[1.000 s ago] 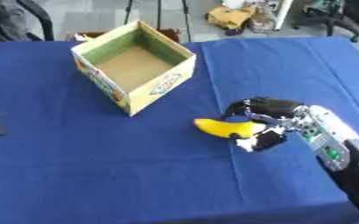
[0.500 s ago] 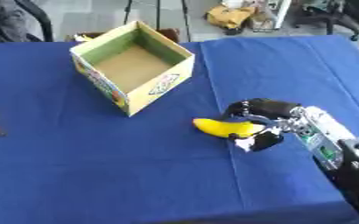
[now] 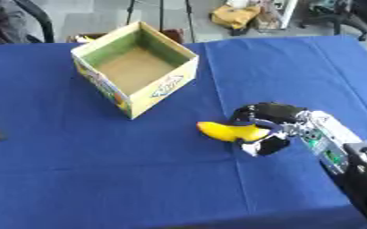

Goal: Pick up objects on the table and place them in the box.

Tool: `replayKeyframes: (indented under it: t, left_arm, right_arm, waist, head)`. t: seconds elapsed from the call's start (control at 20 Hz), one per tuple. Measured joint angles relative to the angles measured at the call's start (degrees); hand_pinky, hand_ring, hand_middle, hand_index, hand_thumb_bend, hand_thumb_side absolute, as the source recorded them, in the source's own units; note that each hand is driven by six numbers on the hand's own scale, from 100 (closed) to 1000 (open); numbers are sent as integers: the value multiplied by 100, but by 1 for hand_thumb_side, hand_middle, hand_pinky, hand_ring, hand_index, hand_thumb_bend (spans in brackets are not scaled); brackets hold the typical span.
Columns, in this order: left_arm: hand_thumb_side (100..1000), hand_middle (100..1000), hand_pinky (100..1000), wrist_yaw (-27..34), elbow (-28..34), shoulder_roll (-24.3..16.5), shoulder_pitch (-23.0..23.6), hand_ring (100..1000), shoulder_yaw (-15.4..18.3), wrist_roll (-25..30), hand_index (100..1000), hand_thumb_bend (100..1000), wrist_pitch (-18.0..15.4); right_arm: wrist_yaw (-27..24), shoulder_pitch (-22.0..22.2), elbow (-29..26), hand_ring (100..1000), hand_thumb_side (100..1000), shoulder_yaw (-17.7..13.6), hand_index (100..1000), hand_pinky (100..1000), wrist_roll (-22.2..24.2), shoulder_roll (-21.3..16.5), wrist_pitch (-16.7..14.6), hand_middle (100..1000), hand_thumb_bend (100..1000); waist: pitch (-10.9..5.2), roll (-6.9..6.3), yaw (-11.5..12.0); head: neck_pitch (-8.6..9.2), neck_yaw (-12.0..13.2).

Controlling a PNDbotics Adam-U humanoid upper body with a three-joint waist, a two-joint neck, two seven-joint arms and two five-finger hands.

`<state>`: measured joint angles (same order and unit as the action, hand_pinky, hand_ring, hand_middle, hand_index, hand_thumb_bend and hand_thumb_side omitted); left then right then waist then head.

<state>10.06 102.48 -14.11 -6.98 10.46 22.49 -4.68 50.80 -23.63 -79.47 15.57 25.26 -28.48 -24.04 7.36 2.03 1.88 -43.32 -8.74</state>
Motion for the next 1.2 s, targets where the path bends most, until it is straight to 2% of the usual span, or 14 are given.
replayKeyframes:
  t: [0.4, 0.7, 0.85, 1.2]
  left_arm:
    - [1000, 531, 530, 0, 0, 1, 0, 461, 0, 0, 647, 226, 0]
    - [1000, 531, 530, 0, 0, 1, 0, 461, -1, 1, 647, 227, 0]
    - [1000, 531, 530, 2, 0, 1, 0, 461, -1, 1, 647, 227, 0]
    - [1000, 531, 531, 2, 0, 1, 0, 461, -1, 2, 647, 227, 1]
  right_arm:
    - [107, -1, 34, 674, 472, 6, 836, 684, -47, 2, -44, 745, 100]
    - [178, -10, 49, 559, 280, 34, 749, 625, -76, 16, -76, 594, 100]
    - [191, -11, 50, 536, 272, 34, 727, 611, -128, 21, -54, 568, 100]
    - [186, -71, -75, 538, 264, 29, 726, 613, -219, -27, 9, 569, 100]
  waist:
    - [0, 2, 10]
    - [-5, 4, 11]
    - [-6, 5, 11]
    - [-9, 21, 1]
  head:
    - [0, -1]
    - [0, -2]
    - [0, -2]
    - [0, 2]
